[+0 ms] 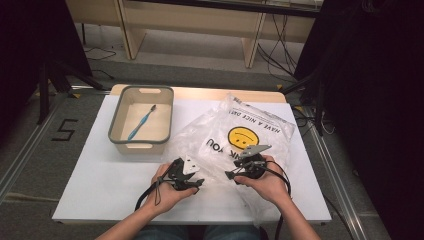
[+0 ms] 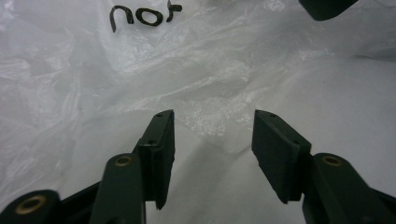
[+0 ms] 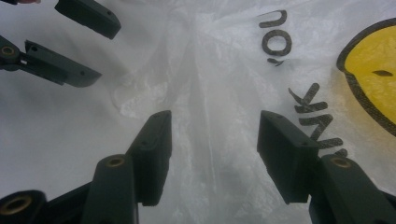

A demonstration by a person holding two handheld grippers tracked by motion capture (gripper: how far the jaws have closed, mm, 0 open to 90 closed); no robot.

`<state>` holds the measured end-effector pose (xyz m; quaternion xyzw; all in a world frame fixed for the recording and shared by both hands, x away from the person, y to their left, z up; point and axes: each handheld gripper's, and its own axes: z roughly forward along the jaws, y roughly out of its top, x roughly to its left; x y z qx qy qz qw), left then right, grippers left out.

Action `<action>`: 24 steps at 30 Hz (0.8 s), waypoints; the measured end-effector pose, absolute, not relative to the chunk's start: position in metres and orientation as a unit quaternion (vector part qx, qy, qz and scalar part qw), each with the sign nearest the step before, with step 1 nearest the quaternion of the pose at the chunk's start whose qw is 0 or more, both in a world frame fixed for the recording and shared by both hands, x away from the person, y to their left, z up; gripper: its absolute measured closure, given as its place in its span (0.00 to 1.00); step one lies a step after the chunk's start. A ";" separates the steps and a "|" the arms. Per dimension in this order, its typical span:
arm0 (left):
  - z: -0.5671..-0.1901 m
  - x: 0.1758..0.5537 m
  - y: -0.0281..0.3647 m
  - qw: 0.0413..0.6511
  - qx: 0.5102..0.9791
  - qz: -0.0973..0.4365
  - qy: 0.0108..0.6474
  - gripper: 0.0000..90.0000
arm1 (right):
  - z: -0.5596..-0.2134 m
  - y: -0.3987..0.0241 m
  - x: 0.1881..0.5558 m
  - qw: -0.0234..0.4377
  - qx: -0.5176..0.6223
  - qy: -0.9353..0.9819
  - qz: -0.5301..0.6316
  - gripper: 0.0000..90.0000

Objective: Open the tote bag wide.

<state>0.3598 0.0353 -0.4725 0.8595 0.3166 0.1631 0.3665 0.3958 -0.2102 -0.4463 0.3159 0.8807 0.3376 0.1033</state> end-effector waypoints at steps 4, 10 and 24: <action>-0.474 0.360 0.031 0.369 0.861 0.162 0.312 0.61 | -0.451 -0.205 0.399 0.098 0.314 0.886 0.327 0.51; -0.477 0.364 0.028 0.370 0.860 0.156 0.316 0.74 | -0.459 -0.199 0.404 0.094 0.311 0.893 0.310 0.53; -0.489 0.374 0.016 0.366 0.859 0.148 0.325 0.97 | -0.467 -0.199 0.410 0.089 0.318 0.897 0.295 0.80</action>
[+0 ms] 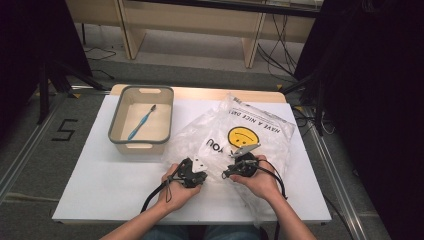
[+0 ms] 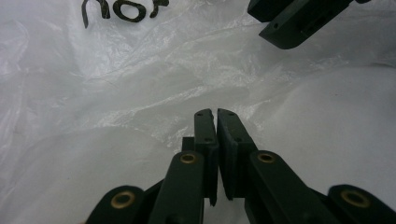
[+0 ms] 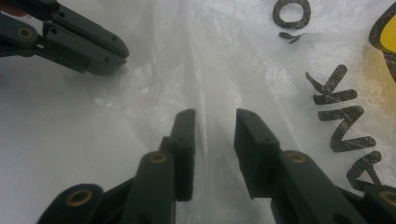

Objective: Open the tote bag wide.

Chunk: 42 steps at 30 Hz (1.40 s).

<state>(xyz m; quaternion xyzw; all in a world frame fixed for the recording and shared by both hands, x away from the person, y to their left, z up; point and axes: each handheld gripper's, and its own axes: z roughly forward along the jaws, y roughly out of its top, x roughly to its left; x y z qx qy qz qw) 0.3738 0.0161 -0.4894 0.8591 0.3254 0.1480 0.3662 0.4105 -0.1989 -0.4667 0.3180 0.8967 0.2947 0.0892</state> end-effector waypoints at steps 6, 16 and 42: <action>-0.491 0.375 0.016 0.364 0.861 0.145 0.325 0.99 | -0.467 -0.200 0.410 0.088 0.319 0.896 0.295 0.90; -0.491 0.375 0.016 0.366 0.860 0.143 0.326 0.99 | -0.467 -0.200 0.410 0.087 0.321 0.896 0.295 1.00; -0.492 0.373 0.015 0.360 0.862 0.152 0.322 0.99 | -0.440 -0.208 0.406 0.144 0.347 0.853 0.362 1.00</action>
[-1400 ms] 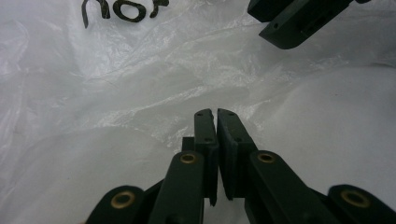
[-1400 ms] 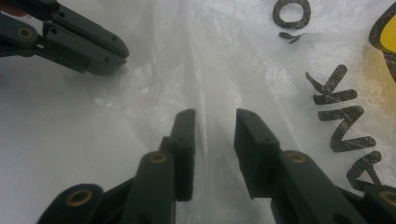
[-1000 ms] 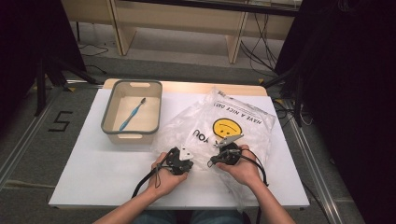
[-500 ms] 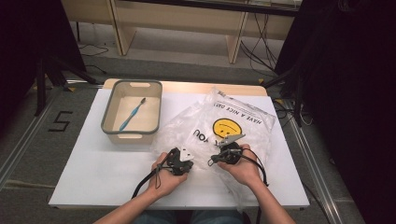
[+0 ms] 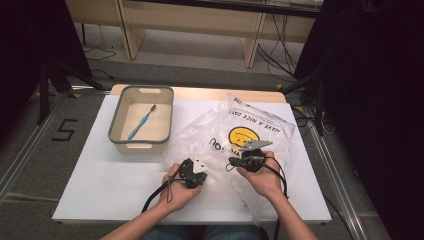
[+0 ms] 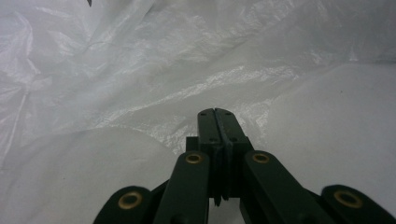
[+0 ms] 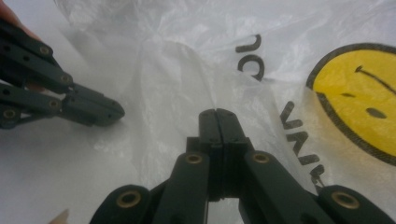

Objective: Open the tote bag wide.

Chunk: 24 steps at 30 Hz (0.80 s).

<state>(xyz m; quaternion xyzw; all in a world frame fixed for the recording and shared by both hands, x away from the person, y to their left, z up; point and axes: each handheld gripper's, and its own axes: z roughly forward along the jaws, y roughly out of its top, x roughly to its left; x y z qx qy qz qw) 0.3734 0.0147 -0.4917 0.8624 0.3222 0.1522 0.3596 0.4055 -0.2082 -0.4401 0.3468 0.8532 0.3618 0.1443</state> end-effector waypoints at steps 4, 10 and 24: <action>-0.492 0.373 0.014 0.359 0.863 0.155 0.321 0.99 | -0.434 -0.210 0.405 0.159 0.351 0.844 0.373 1.00; -0.492 0.372 0.014 0.358 0.863 0.157 0.319 0.99 | -0.422 -0.211 0.405 0.187 0.351 0.831 0.389 1.00; -0.492 0.371 0.013 0.356 0.865 0.164 0.315 0.99 | -0.397 -0.211 0.408 0.234 0.359 0.802 0.416 1.00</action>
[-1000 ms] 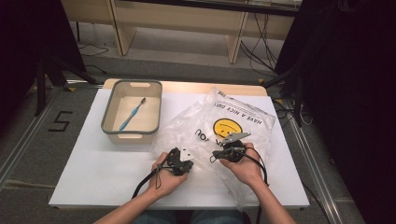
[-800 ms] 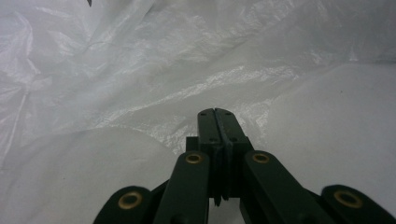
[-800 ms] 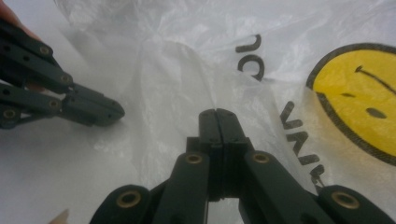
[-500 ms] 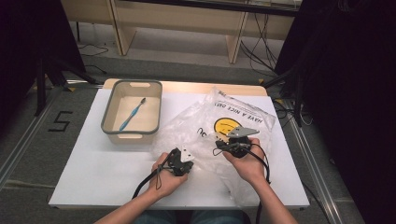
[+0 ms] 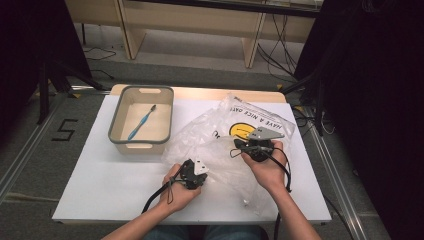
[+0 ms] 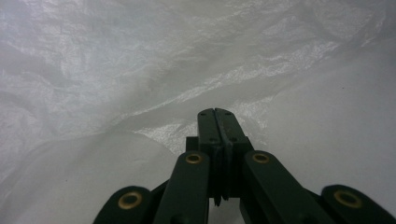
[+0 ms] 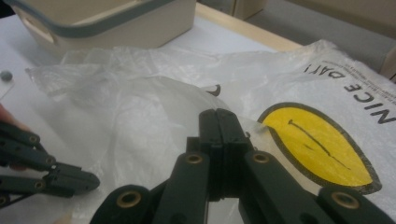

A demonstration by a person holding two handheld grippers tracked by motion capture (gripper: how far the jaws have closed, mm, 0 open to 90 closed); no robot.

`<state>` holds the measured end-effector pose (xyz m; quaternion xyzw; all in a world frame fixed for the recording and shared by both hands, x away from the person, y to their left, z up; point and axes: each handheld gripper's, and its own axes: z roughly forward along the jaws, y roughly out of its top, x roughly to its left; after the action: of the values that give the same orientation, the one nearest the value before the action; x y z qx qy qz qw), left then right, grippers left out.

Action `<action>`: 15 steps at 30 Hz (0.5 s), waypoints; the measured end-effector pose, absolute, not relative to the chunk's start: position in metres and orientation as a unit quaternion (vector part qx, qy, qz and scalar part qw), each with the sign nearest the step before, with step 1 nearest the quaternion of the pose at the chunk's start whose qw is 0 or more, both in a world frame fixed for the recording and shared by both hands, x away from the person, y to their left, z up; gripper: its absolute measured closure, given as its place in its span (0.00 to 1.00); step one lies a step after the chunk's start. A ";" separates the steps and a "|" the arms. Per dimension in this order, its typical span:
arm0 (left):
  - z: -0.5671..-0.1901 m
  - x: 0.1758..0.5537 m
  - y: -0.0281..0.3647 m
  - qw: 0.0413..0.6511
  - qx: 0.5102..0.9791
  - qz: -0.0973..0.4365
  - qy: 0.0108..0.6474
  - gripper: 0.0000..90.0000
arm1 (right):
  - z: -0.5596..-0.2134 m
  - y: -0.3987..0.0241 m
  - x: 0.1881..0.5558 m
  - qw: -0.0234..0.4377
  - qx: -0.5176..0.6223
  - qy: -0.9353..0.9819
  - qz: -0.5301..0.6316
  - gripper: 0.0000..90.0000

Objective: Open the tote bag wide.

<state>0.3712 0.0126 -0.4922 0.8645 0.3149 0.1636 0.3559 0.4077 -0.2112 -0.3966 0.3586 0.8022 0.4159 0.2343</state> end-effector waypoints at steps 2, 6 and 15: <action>-0.492 0.371 0.013 0.356 0.865 0.164 0.315 0.99 | -0.393 -0.211 0.409 0.242 0.361 0.796 0.422 1.00; -0.492 0.371 0.012 0.358 0.863 0.165 0.315 0.99 | -0.388 -0.211 0.410 0.252 0.361 0.787 0.432 1.00; -0.492 0.371 0.012 0.356 0.864 0.166 0.314 0.99 | -0.379 -0.211 0.413 0.269 0.366 0.767 0.454 1.00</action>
<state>0.3708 0.0123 -0.4923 0.8642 0.3143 0.1661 0.3562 0.4134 -0.2111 -0.3785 0.3658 0.7666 0.4539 0.2692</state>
